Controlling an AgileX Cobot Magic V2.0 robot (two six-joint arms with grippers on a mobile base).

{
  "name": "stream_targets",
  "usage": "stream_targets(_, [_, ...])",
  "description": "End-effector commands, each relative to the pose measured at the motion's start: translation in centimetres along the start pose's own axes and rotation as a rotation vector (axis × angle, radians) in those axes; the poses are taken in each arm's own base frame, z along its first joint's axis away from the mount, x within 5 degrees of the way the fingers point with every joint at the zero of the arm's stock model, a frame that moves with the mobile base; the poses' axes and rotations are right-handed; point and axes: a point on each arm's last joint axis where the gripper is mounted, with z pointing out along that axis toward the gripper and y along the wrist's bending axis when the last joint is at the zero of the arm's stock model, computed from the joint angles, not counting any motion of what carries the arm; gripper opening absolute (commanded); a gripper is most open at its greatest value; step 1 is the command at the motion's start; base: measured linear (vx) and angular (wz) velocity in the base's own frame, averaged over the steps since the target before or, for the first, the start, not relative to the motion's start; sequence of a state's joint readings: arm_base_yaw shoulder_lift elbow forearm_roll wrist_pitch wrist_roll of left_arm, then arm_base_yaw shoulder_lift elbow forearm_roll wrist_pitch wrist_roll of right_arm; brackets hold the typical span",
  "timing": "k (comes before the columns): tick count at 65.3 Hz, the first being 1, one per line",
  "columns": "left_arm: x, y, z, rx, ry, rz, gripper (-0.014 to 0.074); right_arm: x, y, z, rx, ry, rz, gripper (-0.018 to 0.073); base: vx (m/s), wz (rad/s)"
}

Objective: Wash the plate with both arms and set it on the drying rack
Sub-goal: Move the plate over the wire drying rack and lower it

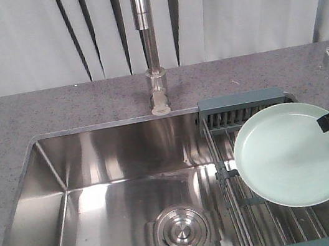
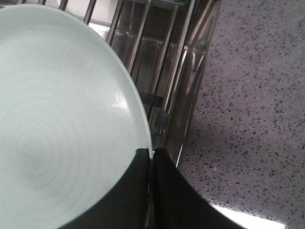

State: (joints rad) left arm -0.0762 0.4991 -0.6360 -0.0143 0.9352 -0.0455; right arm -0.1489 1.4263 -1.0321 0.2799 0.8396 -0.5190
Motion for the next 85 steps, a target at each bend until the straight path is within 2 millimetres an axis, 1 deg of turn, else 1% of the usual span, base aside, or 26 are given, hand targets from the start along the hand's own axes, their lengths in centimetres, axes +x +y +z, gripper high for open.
stream_targets(1, [-1.1, 0.0, -0.4, 0.003, -0.071, -0.010, 0.0534, -0.9, -0.5, -0.6, 0.048, -0.056, -0.008, -0.0004, 0.00, 0.00])
stream_targets(25, [-1.1, 0.0, -0.4, 0.003, -0.071, -0.010, 0.0534, -0.9, -1.6, 3.6, 0.036, 0.026, 0.006, 0.0001, 0.00, 0.00])
stream_targets(33, [-1.1, 0.0, -0.4, 0.003, -0.071, -0.010, 0.0534, -1.1, -0.9, 4.9, 0.020, 0.048, -0.012, 0.0017, 0.00, 0.00])
stream_targets(41, [-1.1, 0.0, -0.4, 0.003, -0.071, -0.010, 0.0534, -1.3, -0.3, 5.8, 0.010, 0.057, -0.029, 0.0069, 0.00, 0.00])
stream_targets(47, [-1.1, 0.0, -0.4, 0.003, -0.071, -0.010, 0.0534, -1.4, 0.0, 6.2, 0.007, 0.062, -0.040, 0.0131, 0.00, 0.00])
stream_targets(53, [-1.1, 0.0, -0.4, 0.003, -0.071, -0.010, 0.0534, -1.4, 0.0, 6.1, 0.005, 0.060, -0.039, 0.0207, 0.00, 0.00])
stream_targets(59, [-1.1, 0.0, -0.4, 0.003, -0.071, -0.010, 0.0534, -1.5, 0.5, 5.4, 0.009, 0.046, -0.059, 0.0268, 0.00, 0.00])
stream_targets(65, [-1.1, 0.0, -0.4, 0.003, -0.071, -0.010, 0.0534, -1.9, 1.6, 3.6, 0.016, -0.003, -0.102, 0.0293, 0.00, 0.00])
stream_targets(75, [-1.1, 0.0, -0.4, 0.003, -0.071, -0.010, 0.0534, -2.1, 3.8, -0.5, 0.015, -0.099, -0.130, 0.0292, 0.00, 0.00])
stream_targets(80, [-1.1, 0.0, -0.4, 0.003, -0.071, -0.010, 0.0534, -1.8, 5.1, -2.8, 0.021, -0.144, -0.126, 0.0291, 0.00, 0.00])
stream_targets(85, [-1.1, 0.0, -0.4, 0.003, -0.071, -0.010, 0.0534, -1.3, 5.9, -5.0, 0.052, -0.203, -0.094, 0.0291, 0.00, 0.00])
